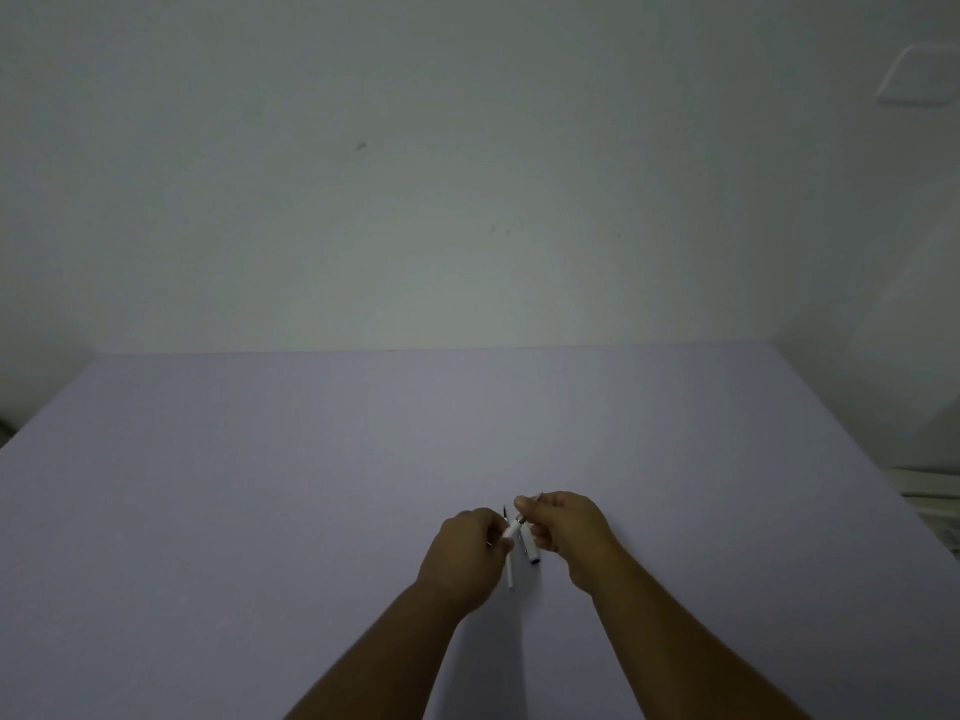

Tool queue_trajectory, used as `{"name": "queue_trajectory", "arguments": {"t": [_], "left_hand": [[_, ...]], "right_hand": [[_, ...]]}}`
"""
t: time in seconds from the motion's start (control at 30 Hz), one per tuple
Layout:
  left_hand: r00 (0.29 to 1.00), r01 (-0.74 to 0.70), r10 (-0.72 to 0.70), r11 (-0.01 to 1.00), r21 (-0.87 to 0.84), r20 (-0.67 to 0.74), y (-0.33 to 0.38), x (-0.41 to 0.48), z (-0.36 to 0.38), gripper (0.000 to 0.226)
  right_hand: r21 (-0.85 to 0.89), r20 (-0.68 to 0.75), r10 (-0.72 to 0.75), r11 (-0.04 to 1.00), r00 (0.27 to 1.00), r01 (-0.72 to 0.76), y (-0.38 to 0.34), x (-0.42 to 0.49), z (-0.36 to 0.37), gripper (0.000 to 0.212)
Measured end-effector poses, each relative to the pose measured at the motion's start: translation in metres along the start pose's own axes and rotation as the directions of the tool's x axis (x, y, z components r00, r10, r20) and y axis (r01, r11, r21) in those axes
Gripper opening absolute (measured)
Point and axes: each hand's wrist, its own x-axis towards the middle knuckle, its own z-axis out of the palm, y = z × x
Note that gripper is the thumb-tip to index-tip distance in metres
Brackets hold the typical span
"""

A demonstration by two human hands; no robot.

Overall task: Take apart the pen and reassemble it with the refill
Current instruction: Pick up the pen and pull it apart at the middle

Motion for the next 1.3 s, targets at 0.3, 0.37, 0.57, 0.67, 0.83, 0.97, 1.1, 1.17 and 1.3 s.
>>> {"name": "queue_trajectory", "arguments": {"t": [0.3, 0.37, 0.57, 0.67, 0.83, 0.97, 1.1, 1.17, 1.3], "left_hand": [[1.0, -0.012, 0.011, 1.0, -0.003, -0.011, 0.001, -0.006, -0.001, 0.018], [1.0, -0.009, 0.009, 1.0, -0.001, -0.013, 0.001, -0.006, -0.002, 0.018], [1.0, -0.013, 0.013, 1.0, 0.002, -0.017, 0.001, -0.008, -0.003, 0.017], [1.0, -0.011, 0.011, 1.0, 0.007, -0.013, 0.001, -0.009, -0.002, 0.017], [1.0, -0.009, 0.009, 1.0, 0.003, -0.02, 0.0, -0.008, -0.003, 0.017], [1.0, -0.01, 0.01, 1.0, -0.001, -0.02, 0.0, -0.008, -0.003, 0.017], [1.0, -0.011, 0.011, 1.0, -0.003, -0.021, -0.001, -0.007, -0.004, 0.017], [1.0, -0.016, 0.016, 1.0, -0.007, -0.021, -0.002, -0.007, -0.003, 0.017], [1.0, -0.019, 0.019, 1.0, -0.012, -0.02, -0.002, -0.006, -0.003, 0.017]], "right_hand": [[-0.016, -0.025, -0.012, 1.0, 1.0, 0.012, 0.0, -0.002, 0.003, 0.012], [0.049, -0.001, -0.021, 0.999, 1.0, 0.021, -0.001, -0.003, 0.003, 0.01], [-0.007, -0.02, 0.001, 1.0, 1.0, -0.001, -0.001, -0.006, 0.005, 0.009], [0.001, -0.023, -0.006, 1.0, 1.0, 0.006, 0.0, -0.004, 0.005, 0.01], [0.059, -0.02, 0.002, 0.998, 1.0, -0.001, 0.001, -0.006, 0.006, 0.018], [0.013, -0.031, -0.03, 0.999, 0.999, 0.031, 0.002, -0.006, 0.005, 0.015], [0.131, 0.018, -0.016, 0.991, 1.0, 0.013, 0.0, -0.008, 0.005, 0.02], [0.078, 0.01, 0.007, 0.997, 1.0, -0.008, 0.001, -0.009, 0.007, 0.009], [0.075, -0.048, -0.05, 0.996, 0.998, 0.053, 0.001, -0.007, 0.006, 0.019]]}}
